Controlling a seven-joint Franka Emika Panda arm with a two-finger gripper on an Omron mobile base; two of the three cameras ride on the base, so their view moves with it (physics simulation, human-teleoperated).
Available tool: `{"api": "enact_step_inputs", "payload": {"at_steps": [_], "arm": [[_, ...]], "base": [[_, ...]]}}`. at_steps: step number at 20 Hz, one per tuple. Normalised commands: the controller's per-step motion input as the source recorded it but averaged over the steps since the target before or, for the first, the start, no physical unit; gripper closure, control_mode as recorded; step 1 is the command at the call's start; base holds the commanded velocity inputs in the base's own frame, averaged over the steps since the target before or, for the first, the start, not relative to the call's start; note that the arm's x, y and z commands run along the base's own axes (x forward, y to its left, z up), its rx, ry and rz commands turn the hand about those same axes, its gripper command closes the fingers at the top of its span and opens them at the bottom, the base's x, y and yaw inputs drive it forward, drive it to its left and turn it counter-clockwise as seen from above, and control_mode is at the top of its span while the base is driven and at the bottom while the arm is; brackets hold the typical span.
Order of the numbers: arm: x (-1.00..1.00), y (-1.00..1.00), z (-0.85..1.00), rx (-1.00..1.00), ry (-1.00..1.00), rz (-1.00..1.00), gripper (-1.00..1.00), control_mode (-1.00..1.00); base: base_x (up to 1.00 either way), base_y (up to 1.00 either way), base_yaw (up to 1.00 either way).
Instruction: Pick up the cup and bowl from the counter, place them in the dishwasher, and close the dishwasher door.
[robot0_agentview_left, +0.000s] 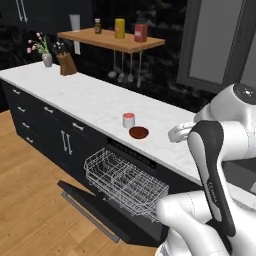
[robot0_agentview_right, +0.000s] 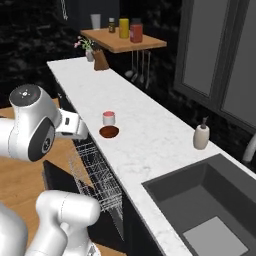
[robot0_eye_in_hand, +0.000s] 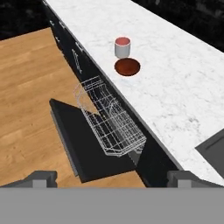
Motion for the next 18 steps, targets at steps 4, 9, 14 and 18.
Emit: {"api": "enact_step_inputs", "payload": {"at_steps": [4,9,14,18], "arm": [[0.0,0.0,0.0,0.0,0.0,0.0,-1.0,1.0],[0.0,0.0,0.0,0.0,0.0,0.0,-1.0,1.0],[0.0,0.0,0.0,0.0,0.0,0.0,-1.0,1.0],[0.0,0.0,0.0,0.0,0.0,0.0,-1.0,1.0]], "base": [[0.26,-0.37,0.21],[0.07,-0.14,0.24],[0.08,-0.04,0.22],[0.38,0.0,0.14]]}}
